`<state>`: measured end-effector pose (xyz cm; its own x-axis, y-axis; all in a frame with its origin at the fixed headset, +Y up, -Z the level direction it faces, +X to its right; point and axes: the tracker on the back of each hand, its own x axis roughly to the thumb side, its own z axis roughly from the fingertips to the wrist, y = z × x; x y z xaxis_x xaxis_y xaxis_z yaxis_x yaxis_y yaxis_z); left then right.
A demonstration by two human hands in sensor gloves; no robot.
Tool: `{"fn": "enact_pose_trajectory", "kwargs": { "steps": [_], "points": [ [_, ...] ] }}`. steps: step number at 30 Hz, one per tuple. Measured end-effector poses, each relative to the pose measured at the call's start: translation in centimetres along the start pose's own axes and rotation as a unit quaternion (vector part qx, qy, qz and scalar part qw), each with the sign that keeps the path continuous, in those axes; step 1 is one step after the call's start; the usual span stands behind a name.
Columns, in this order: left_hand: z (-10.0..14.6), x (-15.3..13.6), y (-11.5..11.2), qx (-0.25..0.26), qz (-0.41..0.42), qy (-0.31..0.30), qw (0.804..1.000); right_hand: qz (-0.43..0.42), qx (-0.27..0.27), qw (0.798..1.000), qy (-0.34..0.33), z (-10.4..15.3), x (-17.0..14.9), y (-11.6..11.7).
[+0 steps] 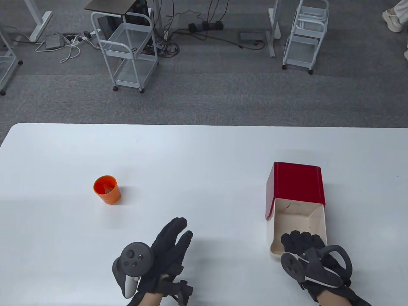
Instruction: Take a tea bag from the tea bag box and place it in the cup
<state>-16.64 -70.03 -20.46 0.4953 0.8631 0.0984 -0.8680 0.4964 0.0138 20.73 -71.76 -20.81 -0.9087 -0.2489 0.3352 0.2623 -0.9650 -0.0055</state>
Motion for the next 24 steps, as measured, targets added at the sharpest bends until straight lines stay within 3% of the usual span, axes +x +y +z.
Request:
{"fn": "enact_pose_trajectory", "kwargs": {
  "steps": [9,24],
  "points": [
    [-0.1,0.0,0.0,0.000,-0.001,0.001,1.000,0.027,0.038,0.999,-0.017,-0.6,0.6,1.7],
    [0.0,0.0,0.0,0.000,0.002,-0.001,1.000,0.026,0.031,0.999,-0.003,-1.0,-0.4,1.2]
  ]
}}
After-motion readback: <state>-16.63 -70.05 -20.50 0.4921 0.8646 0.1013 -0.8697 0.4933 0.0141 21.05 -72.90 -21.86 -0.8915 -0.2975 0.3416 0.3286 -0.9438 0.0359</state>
